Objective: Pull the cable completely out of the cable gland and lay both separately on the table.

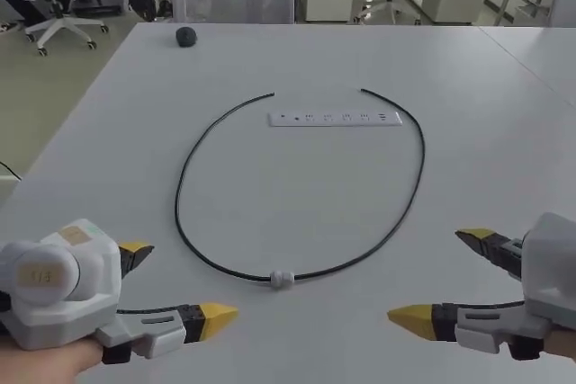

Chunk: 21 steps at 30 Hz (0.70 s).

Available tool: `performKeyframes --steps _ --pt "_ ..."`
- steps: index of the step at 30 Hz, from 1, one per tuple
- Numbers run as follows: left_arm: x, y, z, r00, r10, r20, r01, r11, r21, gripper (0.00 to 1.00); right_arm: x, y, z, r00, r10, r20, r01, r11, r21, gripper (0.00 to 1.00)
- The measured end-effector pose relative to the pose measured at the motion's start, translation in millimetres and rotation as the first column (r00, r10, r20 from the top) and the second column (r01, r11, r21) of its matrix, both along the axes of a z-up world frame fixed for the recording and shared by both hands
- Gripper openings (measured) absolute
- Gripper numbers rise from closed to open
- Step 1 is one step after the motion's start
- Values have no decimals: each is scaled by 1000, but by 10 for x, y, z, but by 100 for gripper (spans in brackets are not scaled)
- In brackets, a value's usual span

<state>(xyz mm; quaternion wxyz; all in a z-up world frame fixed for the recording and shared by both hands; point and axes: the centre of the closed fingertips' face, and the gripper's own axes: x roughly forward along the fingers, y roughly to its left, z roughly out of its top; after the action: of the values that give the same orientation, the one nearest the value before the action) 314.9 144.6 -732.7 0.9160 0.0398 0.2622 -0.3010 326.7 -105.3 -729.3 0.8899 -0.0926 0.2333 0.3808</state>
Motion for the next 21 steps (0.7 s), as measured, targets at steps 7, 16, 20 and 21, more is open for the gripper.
performKeyframes --steps 7,16,20,21 --pt "4 -21 -7 1000 -5 2 5 1000 1 89 7 4 -3 1000 3 -1 -3 1000 -2 97" --pt "9 -29 -29 1000 -12 -3 12 1000 8 89 26 50 -4 1000 19 -1 -19 1000 -11 97" --pt "19 -24 -47 1000 -13 -6 13 1000 10 89 27 59 -15 1000 22 -7 -22 1000 -9 96" --pt "18 -23 -50 1000 -14 -7 14 1000 11 88 25 58 -16 1000 22 -8 -22 1000 -9 97"
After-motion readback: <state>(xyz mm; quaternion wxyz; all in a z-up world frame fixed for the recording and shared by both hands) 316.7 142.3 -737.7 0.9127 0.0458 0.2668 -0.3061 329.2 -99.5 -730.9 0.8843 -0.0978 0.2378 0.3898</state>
